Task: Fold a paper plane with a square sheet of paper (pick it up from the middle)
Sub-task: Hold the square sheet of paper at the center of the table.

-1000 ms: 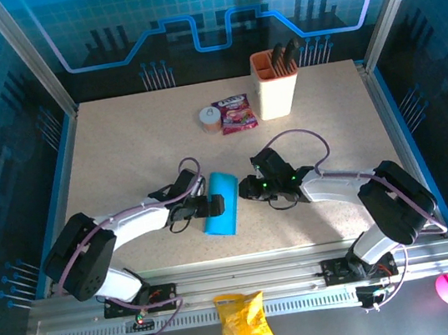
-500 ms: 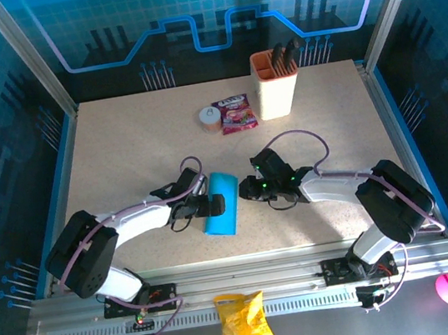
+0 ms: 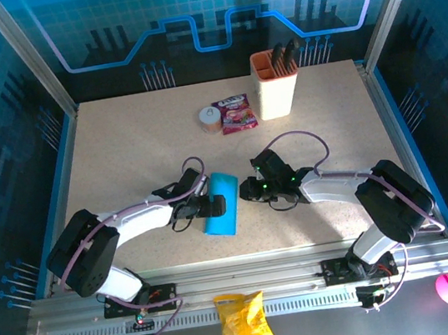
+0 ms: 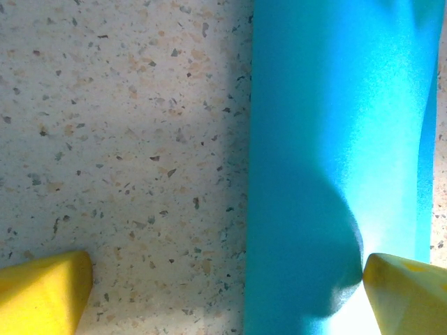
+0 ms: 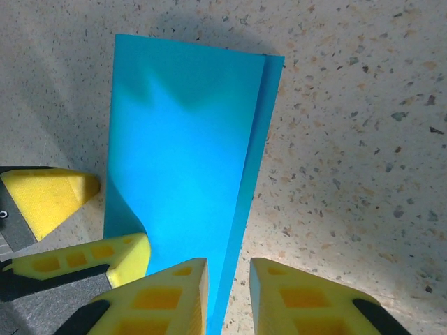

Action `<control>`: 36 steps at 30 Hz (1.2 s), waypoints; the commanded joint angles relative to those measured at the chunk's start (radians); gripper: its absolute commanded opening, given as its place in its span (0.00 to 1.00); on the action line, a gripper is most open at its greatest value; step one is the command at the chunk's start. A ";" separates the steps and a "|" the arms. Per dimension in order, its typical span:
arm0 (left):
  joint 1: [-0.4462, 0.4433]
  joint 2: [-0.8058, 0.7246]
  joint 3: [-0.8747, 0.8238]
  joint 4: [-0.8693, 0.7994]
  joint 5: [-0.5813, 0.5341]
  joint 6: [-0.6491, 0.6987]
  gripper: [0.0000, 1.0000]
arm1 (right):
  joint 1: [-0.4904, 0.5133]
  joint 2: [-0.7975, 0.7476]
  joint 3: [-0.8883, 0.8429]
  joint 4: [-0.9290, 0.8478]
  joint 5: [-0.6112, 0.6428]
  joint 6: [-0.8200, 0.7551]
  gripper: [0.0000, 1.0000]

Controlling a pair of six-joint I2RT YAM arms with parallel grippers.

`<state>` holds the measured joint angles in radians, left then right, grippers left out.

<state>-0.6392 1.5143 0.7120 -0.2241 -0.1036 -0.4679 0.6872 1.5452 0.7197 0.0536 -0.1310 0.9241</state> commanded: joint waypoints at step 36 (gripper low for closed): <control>-0.032 0.089 0.050 0.043 0.135 0.028 1.00 | 0.030 0.123 0.028 0.107 -0.071 0.033 0.03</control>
<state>-0.6430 1.5513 0.7513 -0.2615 -0.1101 -0.4629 0.6941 1.6447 0.7219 0.1417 -0.1837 0.9512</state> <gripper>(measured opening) 0.994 0.055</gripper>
